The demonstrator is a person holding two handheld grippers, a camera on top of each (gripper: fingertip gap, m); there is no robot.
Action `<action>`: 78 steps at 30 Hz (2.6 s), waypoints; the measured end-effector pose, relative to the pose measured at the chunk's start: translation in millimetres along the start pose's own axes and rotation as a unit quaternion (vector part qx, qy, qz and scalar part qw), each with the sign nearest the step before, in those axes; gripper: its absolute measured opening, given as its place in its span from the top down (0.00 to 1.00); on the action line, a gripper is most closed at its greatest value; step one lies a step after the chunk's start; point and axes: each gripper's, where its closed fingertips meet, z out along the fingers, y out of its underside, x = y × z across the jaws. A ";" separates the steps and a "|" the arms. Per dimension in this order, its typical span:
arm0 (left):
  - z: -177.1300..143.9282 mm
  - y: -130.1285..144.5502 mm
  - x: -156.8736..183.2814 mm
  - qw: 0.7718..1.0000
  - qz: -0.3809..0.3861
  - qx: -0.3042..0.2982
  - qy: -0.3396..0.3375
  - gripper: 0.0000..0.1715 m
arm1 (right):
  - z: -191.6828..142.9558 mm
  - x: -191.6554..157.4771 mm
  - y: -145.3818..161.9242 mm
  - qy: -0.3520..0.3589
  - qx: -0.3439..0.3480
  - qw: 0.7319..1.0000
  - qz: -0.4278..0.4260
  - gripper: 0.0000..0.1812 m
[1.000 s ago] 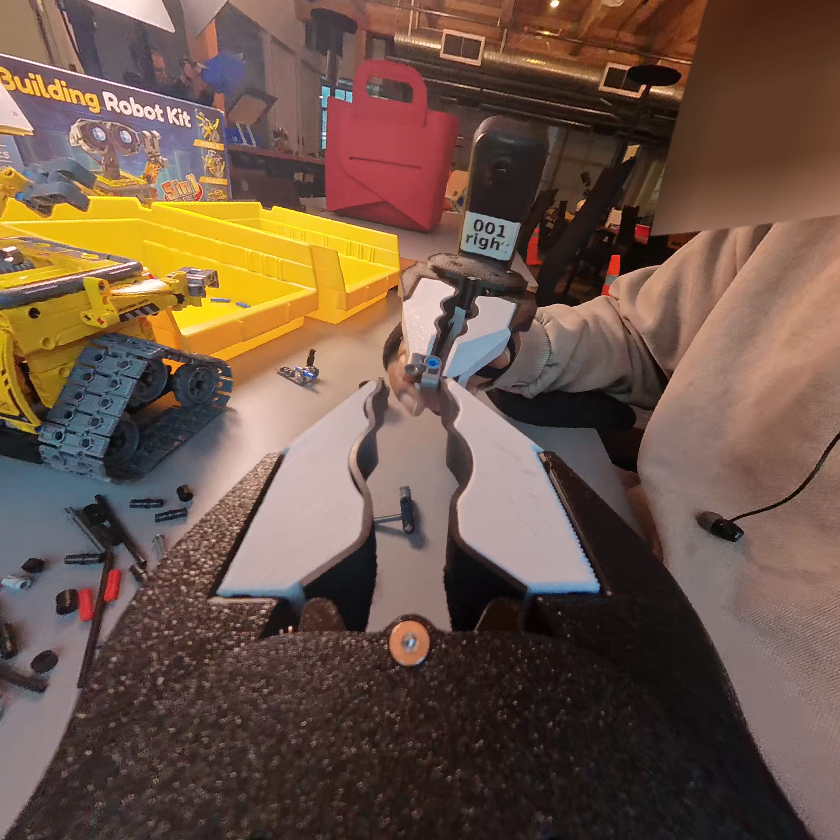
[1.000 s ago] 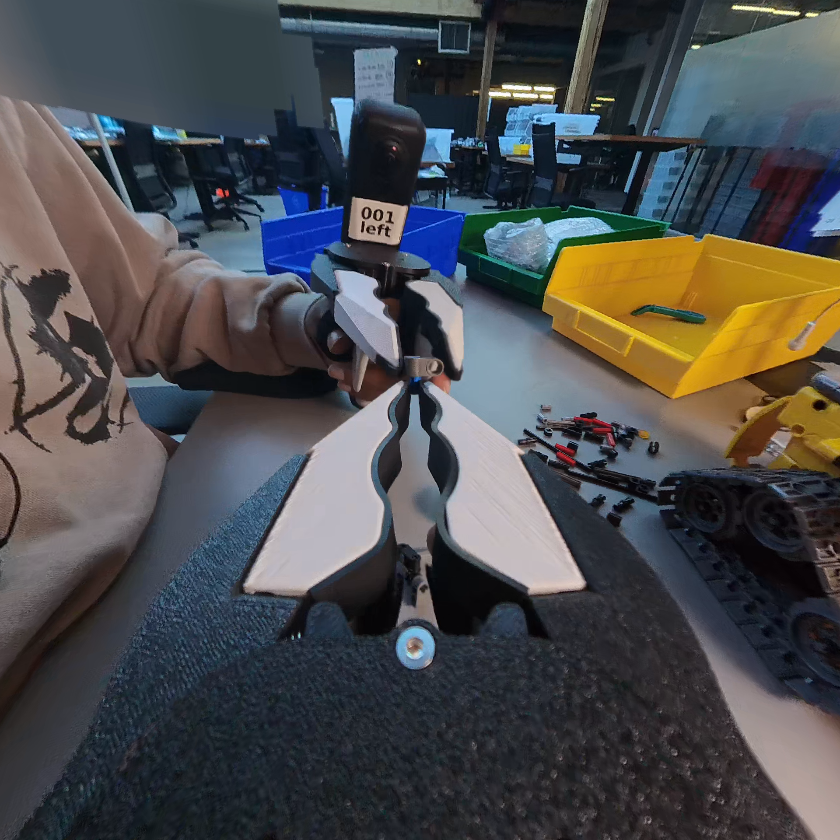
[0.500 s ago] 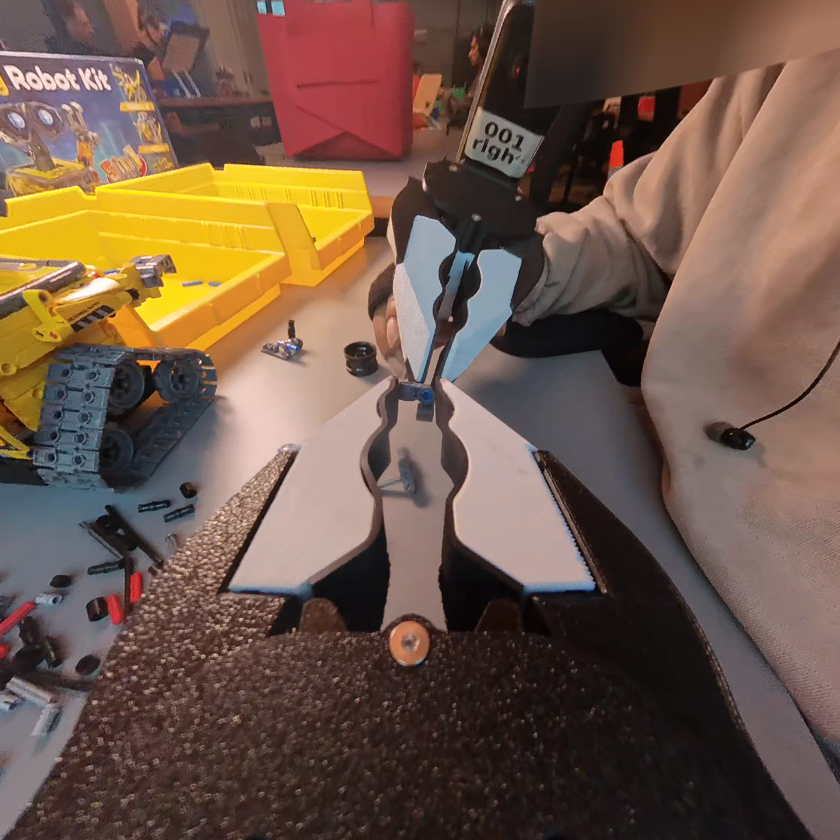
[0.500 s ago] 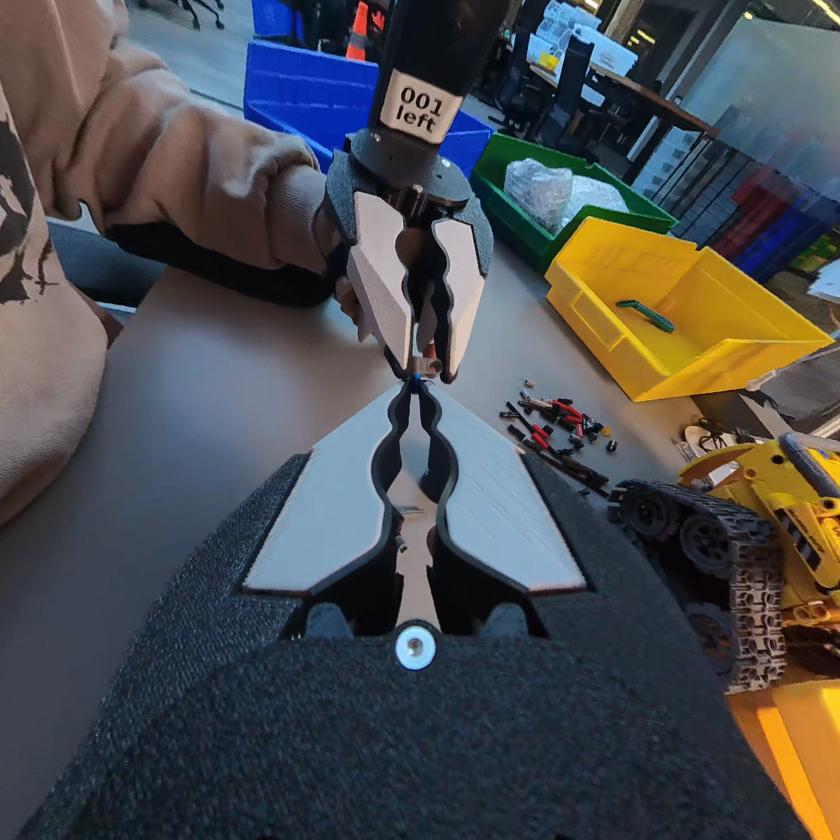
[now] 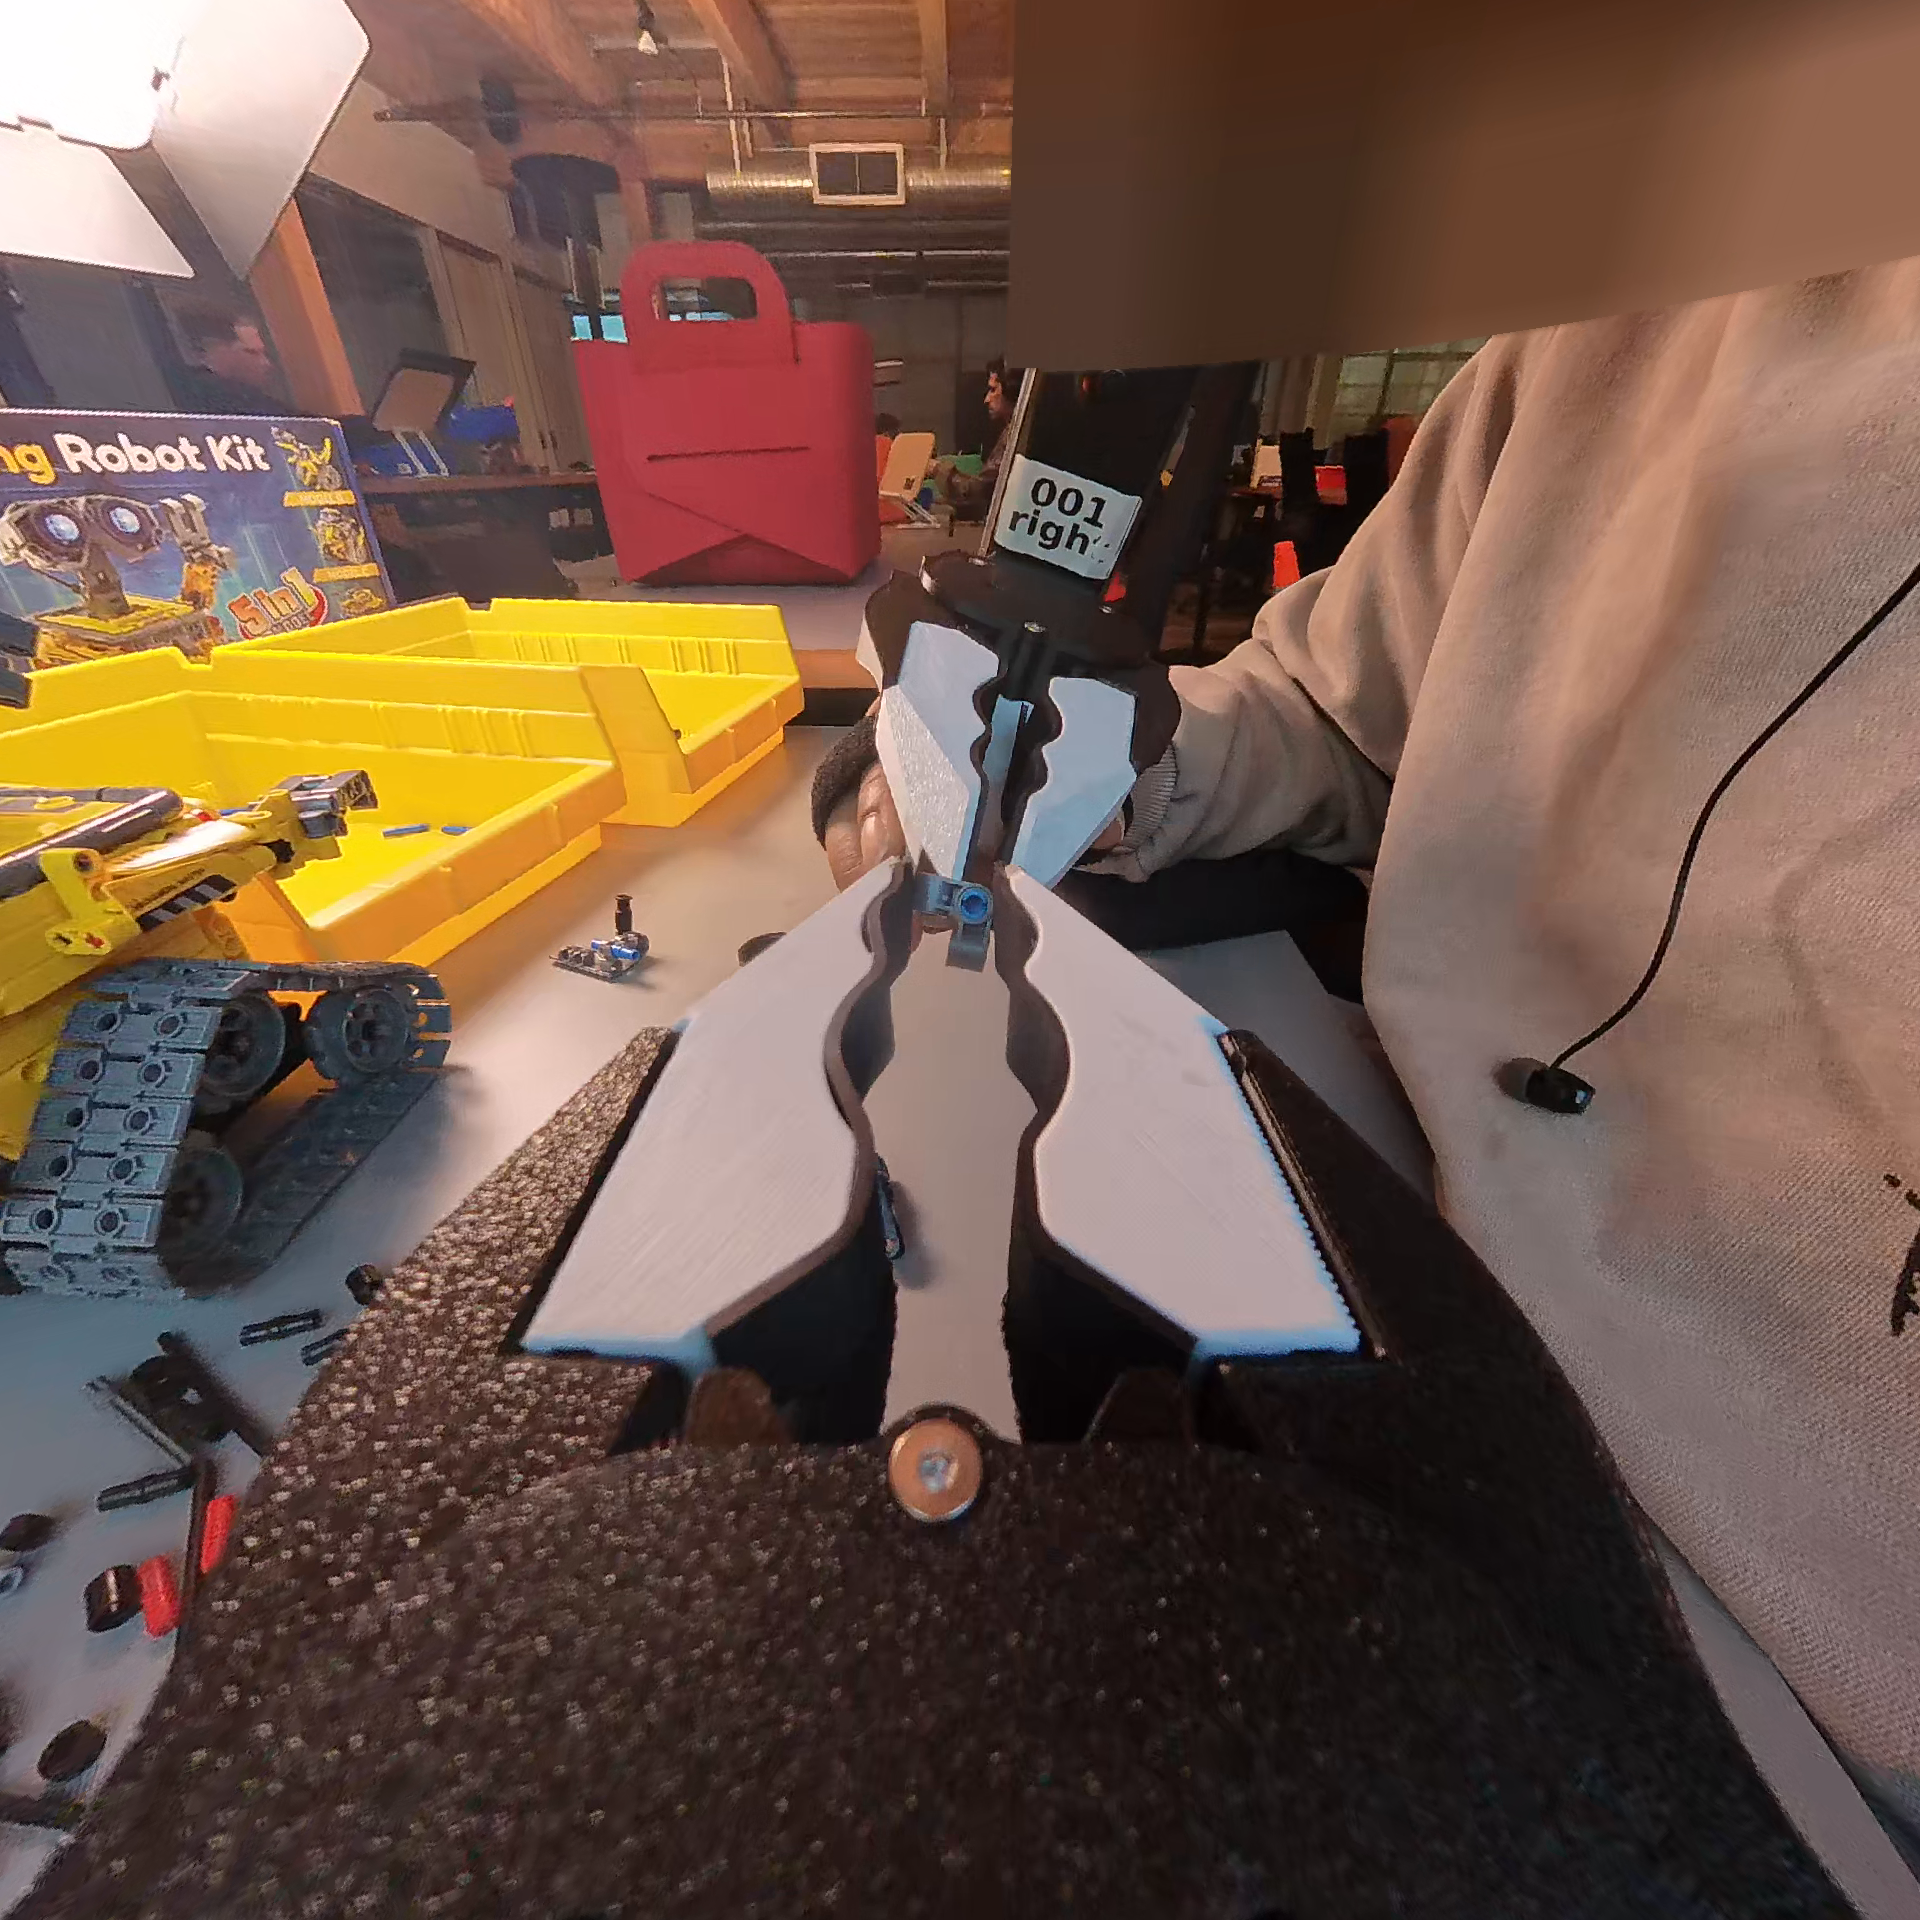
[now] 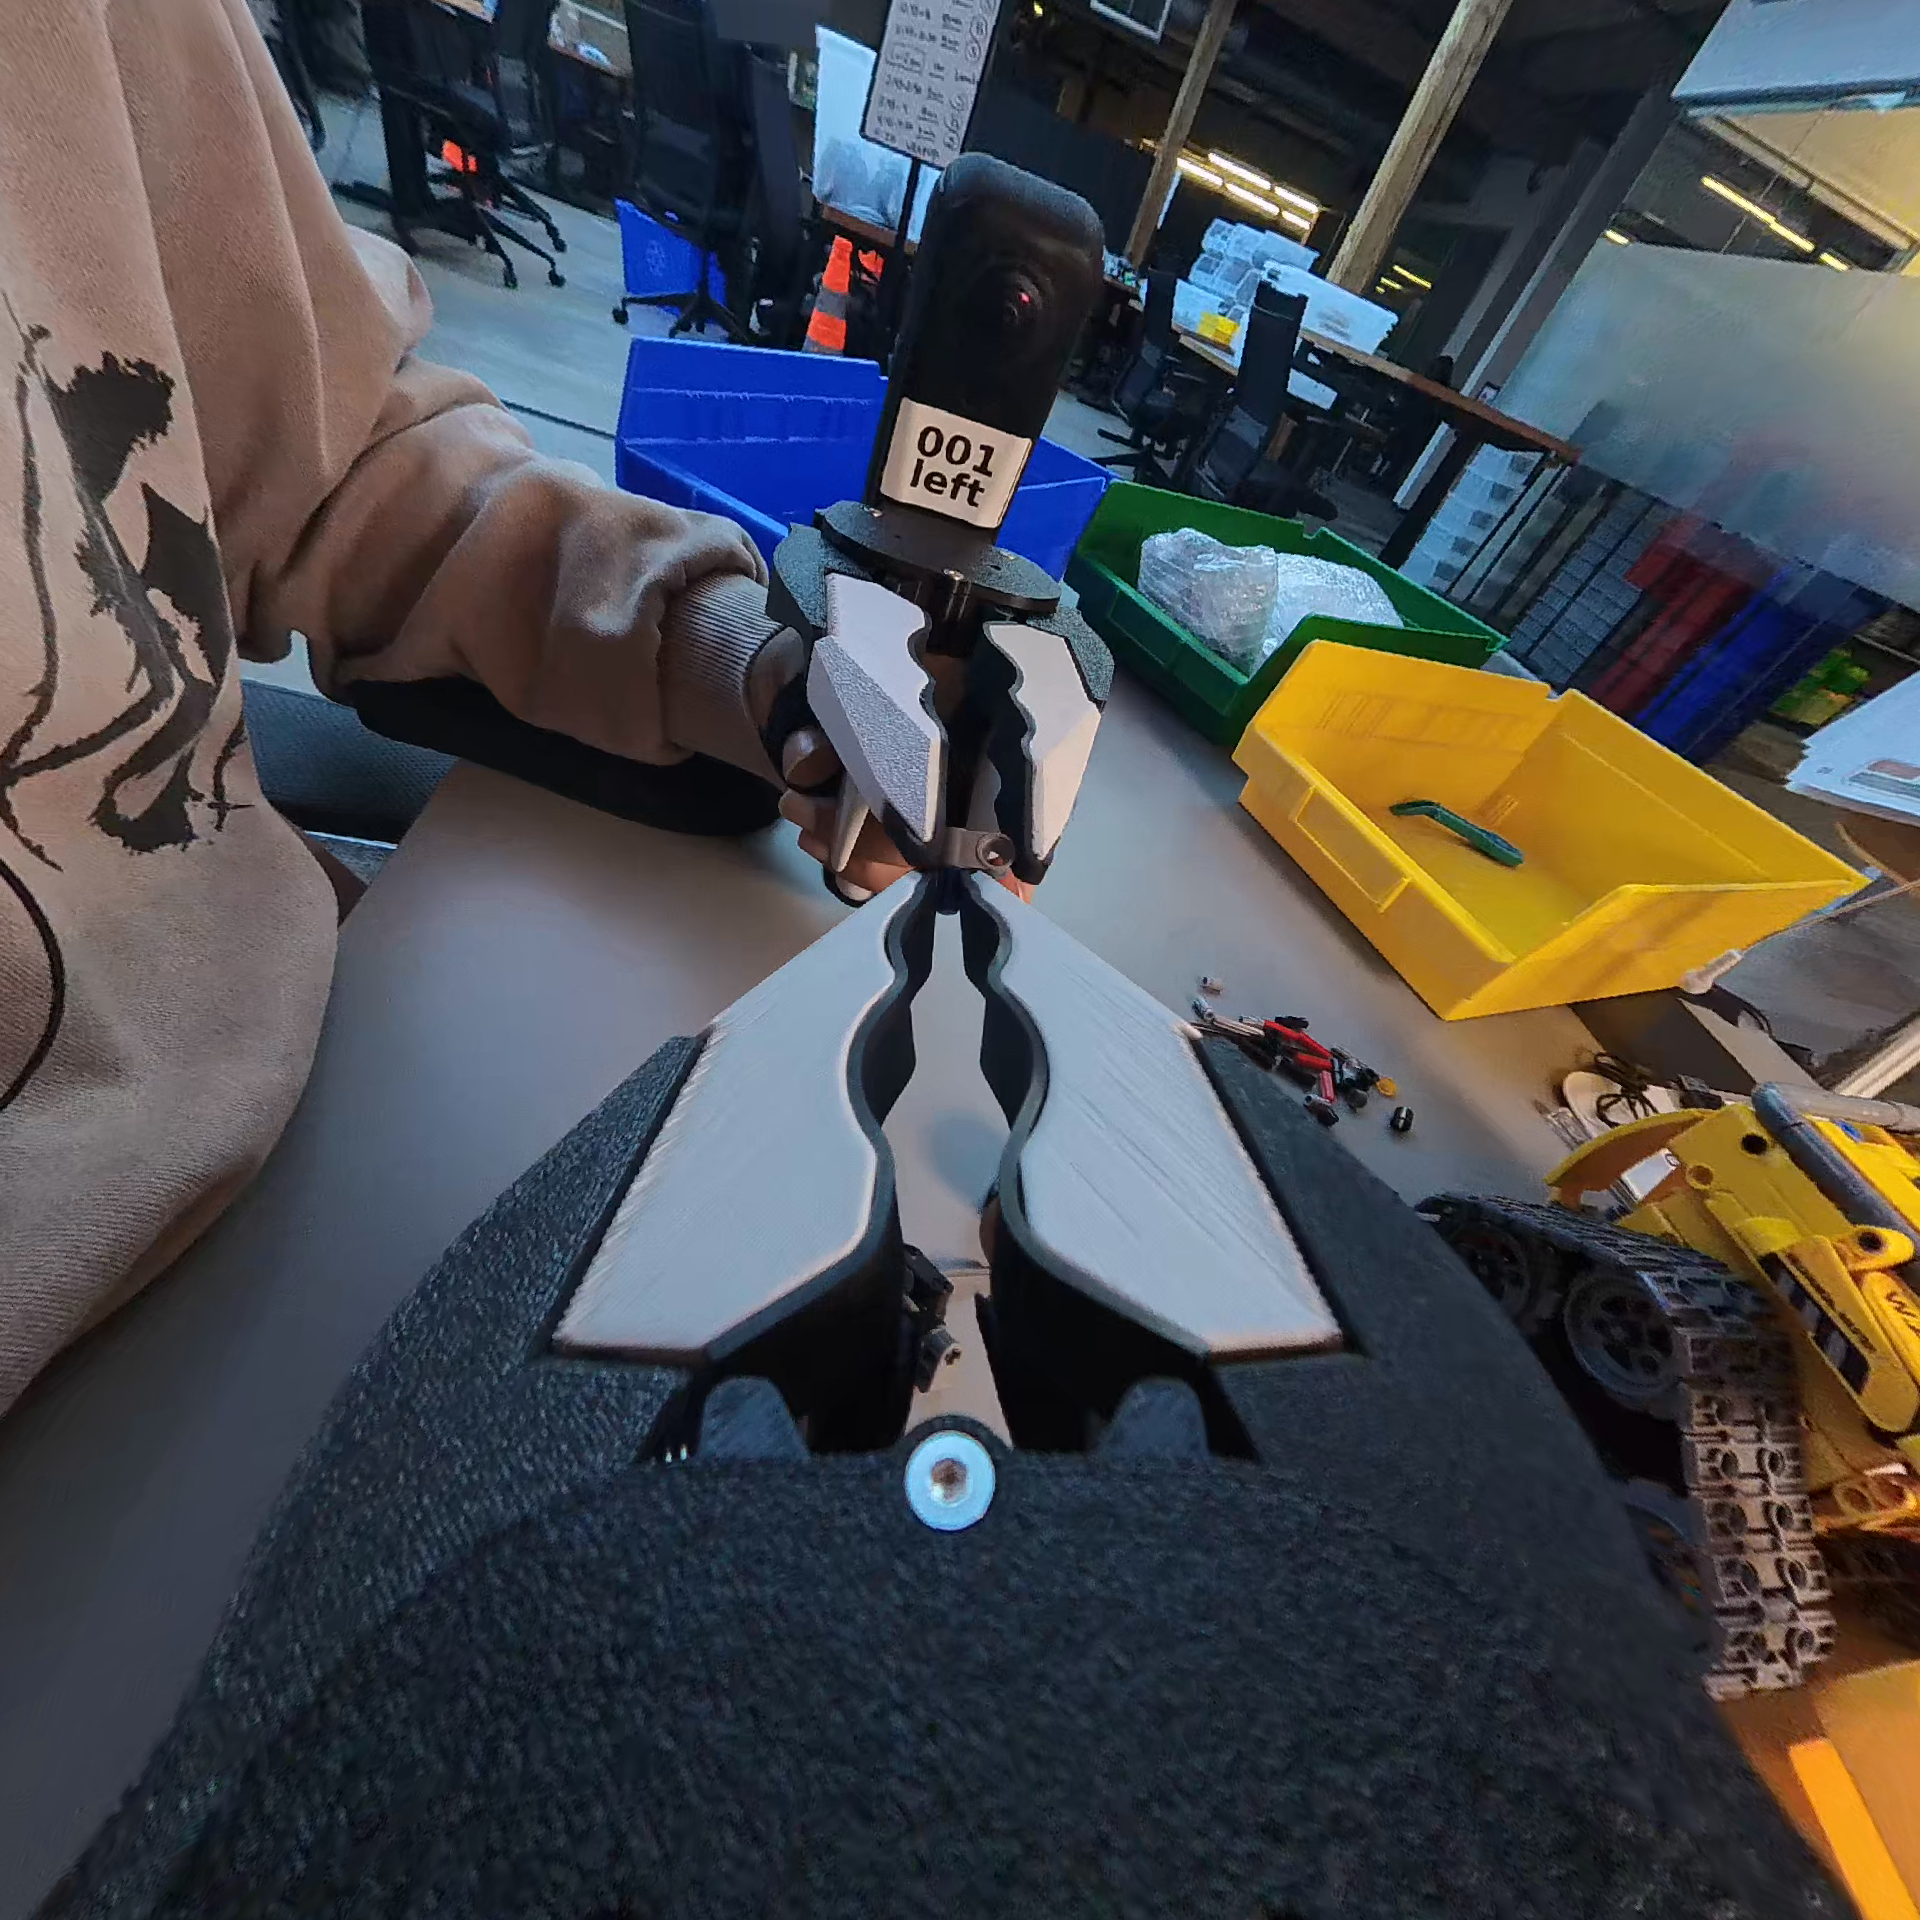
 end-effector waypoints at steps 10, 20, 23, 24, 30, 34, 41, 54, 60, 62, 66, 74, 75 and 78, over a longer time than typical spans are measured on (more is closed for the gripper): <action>-0.2 8.3 6.1 0.999 0.008 -0.052 0.010 0.91 | -2.3 -5.8 3.1 -0.021 -0.015 1.000 -0.015 0.99; -48.1 -51.9 -20.6 0.996 0.033 0.048 -0.064 0.91 | -26.3 23.3 27.7 -0.015 -0.035 0.999 0.030 1.00; -35.6 -39.1 -17.0 0.998 0.025 0.035 -0.052 0.91 | -20.0 34.7 8.8 0.005 0.002 1.000 0.029 1.00; -31.9 -36.3 -15.6 0.998 0.025 0.032 -0.048 0.91 | -16.5 34.5 7.6 0.005 0.005 1.000 0.029 1.00; -13.3 -21.2 -5.7 1.000 -0.012 0.020 -0.016 0.91 | 0.0 16.3 -12.9 0.015 0.032 0.999 -0.015 0.96; -5.7 -22.9 2.5 0.999 -0.021 0.031 0.004 0.91 | 1.8 9.3 -21.7 0.014 0.046 0.999 -0.020 0.98; -4.6 -17.2 0.5 0.999 -0.035 0.007 -0.001 0.91 | 1.3 9.1 -18.1 0.027 0.018 0.997 -0.069 0.99; -1.3 -11.8 -2.0 0.999 -0.026 -0.025 -0.011 0.91 | -3.8 8.7 -9.9 0.014 -0.025 0.995 -0.093 1.00; -52.0 -50.8 -32.0 0.994 -0.043 0.069 -0.069 0.91 | -28.4 30.4 -2.3 0.052 -0.019 0.996 -0.070 1.00; -33.1 -36.7 -25.0 0.996 -0.058 0.048 -0.045 0.91 | -20.5 28.2 -6.4 0.041 -0.008 0.997 -0.067 1.00; -25.9 -24.6 -29.6 0.996 -0.071 0.028 -0.051 0.91 | -21.7 36.5 -0.1 0.045 -0.004 0.998 -0.048 0.99; -19.7 1.2 -46.7 0.991 -0.063 -0.022 -0.113 0.91 | -115.9 169.1 28.6 0.348 -0.093 0.931 -0.058 0.99; -19.9 3.0 -48.4 0.991 -0.064 -0.026 -0.118 0.91 | -149.1 195.6 30.2 0.407 -0.103 0.906 -0.052 0.99; -20.6 8.0 -53.8 0.988 -0.062 -0.038 -0.135 0.91 | -254.8 259.1 62.3 0.534 -0.185 0.825 -0.007 0.99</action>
